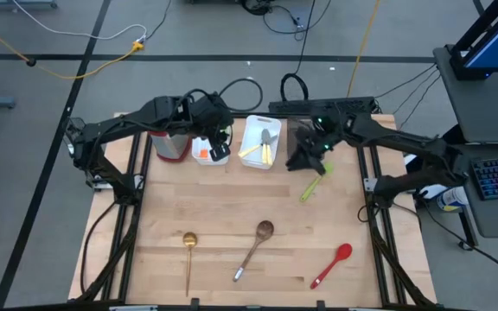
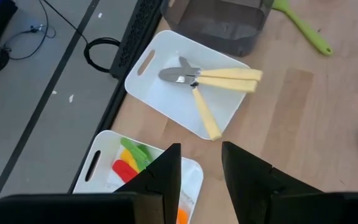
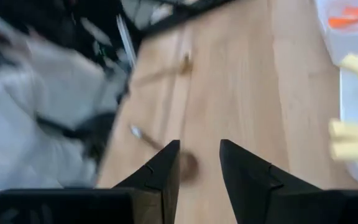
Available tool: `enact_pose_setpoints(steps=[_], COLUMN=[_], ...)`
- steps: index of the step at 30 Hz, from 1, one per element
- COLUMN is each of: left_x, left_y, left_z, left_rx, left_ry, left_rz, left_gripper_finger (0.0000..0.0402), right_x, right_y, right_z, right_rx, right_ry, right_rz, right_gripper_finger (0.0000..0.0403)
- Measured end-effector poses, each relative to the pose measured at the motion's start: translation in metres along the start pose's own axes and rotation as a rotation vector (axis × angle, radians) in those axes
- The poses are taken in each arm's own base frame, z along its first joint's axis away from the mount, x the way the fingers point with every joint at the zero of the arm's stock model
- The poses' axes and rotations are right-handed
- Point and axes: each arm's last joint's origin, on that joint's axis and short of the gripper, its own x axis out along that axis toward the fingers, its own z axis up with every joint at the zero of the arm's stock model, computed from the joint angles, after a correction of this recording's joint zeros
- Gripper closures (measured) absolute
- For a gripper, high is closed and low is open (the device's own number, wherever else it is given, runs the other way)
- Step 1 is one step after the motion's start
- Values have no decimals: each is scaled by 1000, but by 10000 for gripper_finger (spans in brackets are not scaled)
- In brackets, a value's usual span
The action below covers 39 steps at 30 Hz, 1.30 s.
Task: Pick & Place Kitchen Items
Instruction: Put the green serving spoon into the black bin
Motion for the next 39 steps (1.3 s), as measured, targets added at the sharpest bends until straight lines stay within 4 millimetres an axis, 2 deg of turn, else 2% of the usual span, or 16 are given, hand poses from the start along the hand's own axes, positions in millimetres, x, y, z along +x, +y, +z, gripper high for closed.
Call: enact_pose_setpoints(steps=[4,7,10,18,22,25,28,31,39], left_x=[-1,-1,-1,0,15,23,32,41,44], left_y=[-3,-4,-4,-5,-10,-16,-22,-32,-49], left_z=[0,1,1,1,-2,-8,-17,-23,-57], left_rx=[1,0,-10,-5,18,33,36,66,185], left_ry=[-4,-11,-11,-16,-32,-57,-72,-108,-211], left_rz=[-6,-8,-8,-4,-9,-19,-37,-54,-152], left_gripper_finger=[282,282,282,282,282,282,282,282,282], right_x=[-4,-5,-3,24,35,42,50,56,65], right_y=[13,17,18,8,8,9,10,11,6], right_z=[-16,-26,-37,-86,-102,-113,-122,-129,-141], right_rx=[-101,-146,-193,-206,-292,-441,-541,-554,-524], right_ry=[144,255,357,484,536,625,642,618,572], right_rz=[-121,-222,-250,-203,-250,-358,-409,-402,-403], right_gripper_finger=[296,298,297,291,293,290,285,279,238])
